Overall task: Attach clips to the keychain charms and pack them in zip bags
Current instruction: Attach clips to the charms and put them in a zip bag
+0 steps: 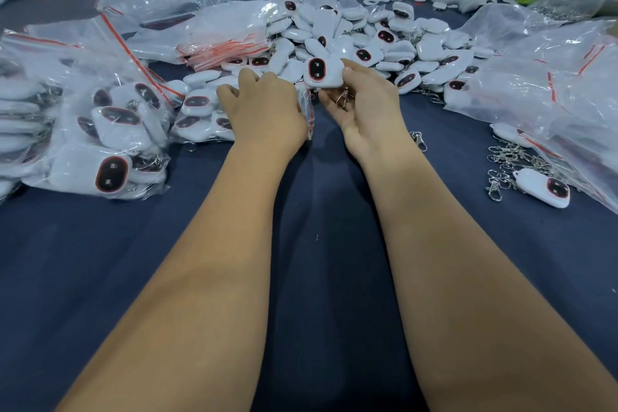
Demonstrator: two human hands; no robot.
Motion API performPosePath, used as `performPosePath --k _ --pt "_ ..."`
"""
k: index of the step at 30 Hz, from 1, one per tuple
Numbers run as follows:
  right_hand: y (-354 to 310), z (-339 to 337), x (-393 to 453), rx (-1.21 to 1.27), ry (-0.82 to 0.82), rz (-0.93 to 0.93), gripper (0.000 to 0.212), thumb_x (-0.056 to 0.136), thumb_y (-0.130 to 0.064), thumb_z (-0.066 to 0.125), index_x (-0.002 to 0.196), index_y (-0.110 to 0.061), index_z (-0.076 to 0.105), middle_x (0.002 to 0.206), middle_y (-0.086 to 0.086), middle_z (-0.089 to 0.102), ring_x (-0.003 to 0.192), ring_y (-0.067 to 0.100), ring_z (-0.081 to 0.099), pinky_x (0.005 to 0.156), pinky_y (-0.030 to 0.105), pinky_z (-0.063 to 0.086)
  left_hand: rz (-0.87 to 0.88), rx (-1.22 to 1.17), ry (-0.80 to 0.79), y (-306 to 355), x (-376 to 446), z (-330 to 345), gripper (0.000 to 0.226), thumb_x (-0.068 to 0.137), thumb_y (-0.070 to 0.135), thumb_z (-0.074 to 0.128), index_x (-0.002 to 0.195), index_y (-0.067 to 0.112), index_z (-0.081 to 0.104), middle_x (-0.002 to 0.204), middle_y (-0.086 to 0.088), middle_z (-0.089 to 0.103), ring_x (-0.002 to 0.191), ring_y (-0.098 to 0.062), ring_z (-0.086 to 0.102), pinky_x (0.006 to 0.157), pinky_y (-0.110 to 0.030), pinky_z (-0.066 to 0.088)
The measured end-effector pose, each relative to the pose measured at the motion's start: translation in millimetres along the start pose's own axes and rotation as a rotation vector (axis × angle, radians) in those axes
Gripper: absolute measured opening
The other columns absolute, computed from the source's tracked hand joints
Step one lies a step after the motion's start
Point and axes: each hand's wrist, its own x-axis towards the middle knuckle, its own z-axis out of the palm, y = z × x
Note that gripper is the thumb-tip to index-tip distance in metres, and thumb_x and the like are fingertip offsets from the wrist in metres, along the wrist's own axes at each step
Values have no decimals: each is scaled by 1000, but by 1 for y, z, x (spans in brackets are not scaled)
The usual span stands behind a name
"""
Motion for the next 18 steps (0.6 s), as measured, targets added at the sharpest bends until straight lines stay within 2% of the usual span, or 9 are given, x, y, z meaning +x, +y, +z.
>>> performPosePath --k 4,6,9,11,13,16,18 --pt "-1 0 1 80 -62 28 21 100 1 45 115 1 59 98 18 65 88 27 61 74 45 61 26 61 -7 1 -2 1 19 93 25 46 87 13 60 98 -7 47 113 -34 39 82 -41 23" --pt "-1 0 1 58 -94 34 18 101 0 43 108 -4 60 100 17 64 90 27 61 78 51 59 5 -9 7 3 -3 -1 15 95 26 41 90 15 51 108 -11 55 115 -34 40 89 -44 26" --pt "0 2 0 -69 -101 43 19 102 -3 44 103 -12 61 105 14 61 92 26 57 81 55 57 -72 -206 75 2 0 -5 20 97 22 36 106 13 51 114 -11 59 117 -33 42 93 -45 27" --pt "2 3 -1 -166 -80 25 17 100 -4 48 99 -14 60 108 15 60 93 26 55 79 51 58 -101 -314 154 2 2 -6 17 97 21 35 102 15 50 107 -8 59 115 -31 43 88 -41 26" --pt "5 4 -1 -290 -19 -33 13 97 -3 53 96 -15 57 106 16 60 87 24 58 71 40 60 -107 -407 227 3 1 -9 12 96 22 37 91 18 47 94 0 54 110 -29 44 85 -38 24" --pt "9 4 -1 -440 50 -142 16 90 -2 63 93 -14 54 78 7 60 64 18 55 61 32 53 -32 -577 261 3 0 -12 12 90 24 44 80 20 50 77 11 49 101 -25 51 88 -38 35" --pt "10 4 -2 -491 10 -180 13 86 -2 68 86 -11 58 63 3 62 54 15 56 57 29 50 44 -684 266 3 -1 -12 11 88 22 48 77 20 52 74 12 52 98 -25 55 83 -34 42"
